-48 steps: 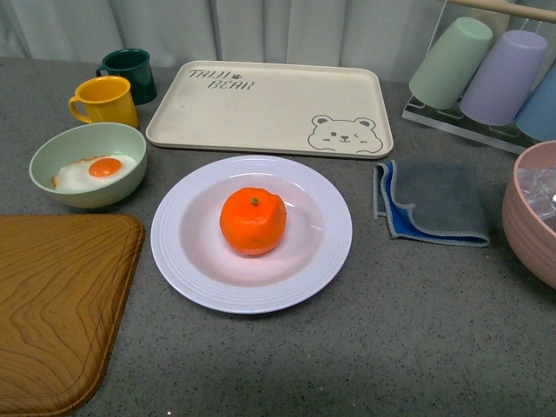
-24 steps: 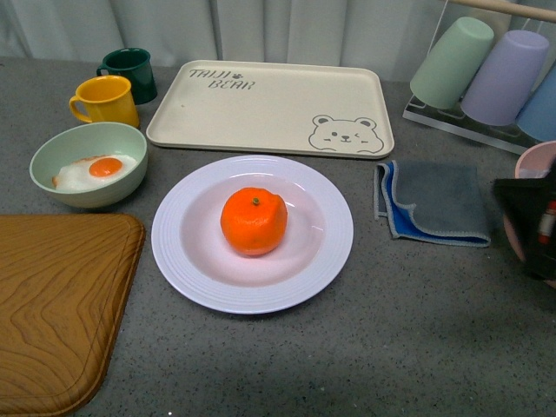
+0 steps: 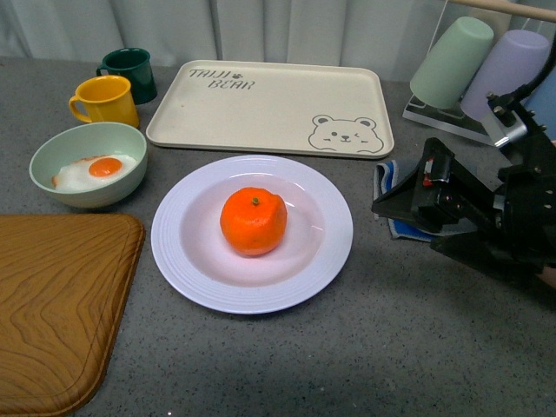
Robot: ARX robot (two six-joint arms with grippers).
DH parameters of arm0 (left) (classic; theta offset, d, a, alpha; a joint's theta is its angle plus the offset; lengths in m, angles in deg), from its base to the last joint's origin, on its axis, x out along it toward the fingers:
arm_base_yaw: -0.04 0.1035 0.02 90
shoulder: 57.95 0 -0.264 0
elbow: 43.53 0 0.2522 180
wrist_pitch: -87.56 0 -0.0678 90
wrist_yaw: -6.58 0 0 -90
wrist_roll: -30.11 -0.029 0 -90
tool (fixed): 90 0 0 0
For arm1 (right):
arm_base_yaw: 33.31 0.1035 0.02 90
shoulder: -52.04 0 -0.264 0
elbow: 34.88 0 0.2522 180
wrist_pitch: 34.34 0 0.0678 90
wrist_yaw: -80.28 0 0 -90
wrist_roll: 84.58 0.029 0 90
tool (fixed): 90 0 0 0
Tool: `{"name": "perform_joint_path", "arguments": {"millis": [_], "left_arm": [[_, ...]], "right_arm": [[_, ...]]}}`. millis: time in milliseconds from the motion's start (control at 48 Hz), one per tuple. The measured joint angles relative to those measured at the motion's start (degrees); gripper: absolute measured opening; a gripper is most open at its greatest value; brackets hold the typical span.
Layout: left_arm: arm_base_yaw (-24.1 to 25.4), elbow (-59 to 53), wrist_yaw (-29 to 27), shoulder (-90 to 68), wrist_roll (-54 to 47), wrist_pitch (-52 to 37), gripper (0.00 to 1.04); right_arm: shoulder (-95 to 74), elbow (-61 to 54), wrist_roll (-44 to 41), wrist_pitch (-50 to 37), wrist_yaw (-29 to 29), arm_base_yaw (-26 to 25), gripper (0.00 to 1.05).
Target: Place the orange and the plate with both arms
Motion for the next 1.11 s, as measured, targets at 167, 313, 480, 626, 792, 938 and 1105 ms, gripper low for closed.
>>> {"name": "perform_joint_path", "arguments": {"millis": [167, 313, 480, 626, 792, 938, 1105], "left_arm": [[0.0, 0.0, 0.0, 0.0, -0.02, 0.0, 0.98], [0.0, 0.0, 0.0, 0.0, -0.02, 0.0, 0.98], [0.0, 0.0, 0.0, 0.0, 0.0, 0.0, 0.98], [0.0, 0.0, 0.0, 0.0, -0.02, 0.0, 0.98], [0.0, 0.0, 0.0, 0.0, 0.0, 0.0, 0.98], [0.0, 0.0, 0.0, 0.0, -0.02, 0.0, 0.98], [0.0, 0.0, 0.0, 0.0, -0.02, 0.0, 0.98]], "right_arm": [[-5.62, 5.49, 2.86, 2.29, 4.79, -0.13, 0.95], [-11.17, 10.47, 6.91, 3.17, 9.73, 0.63, 0.95], [-16.48, 14.12, 14.71, -1.77, 15.23, 1.05, 0.95], [-19.21, 16.72, 17.33, -1.79, 15.63, 1.31, 0.95], [-21.49, 18.99, 18.71, -1.79, 15.96, 1.88, 0.95], [-23.08, 20.0, 20.13, -2.64, 16.33, 2.45, 0.95], [-24.63, 21.2, 22.77, -3.89, 16.37, 3.54, 0.95]]}}
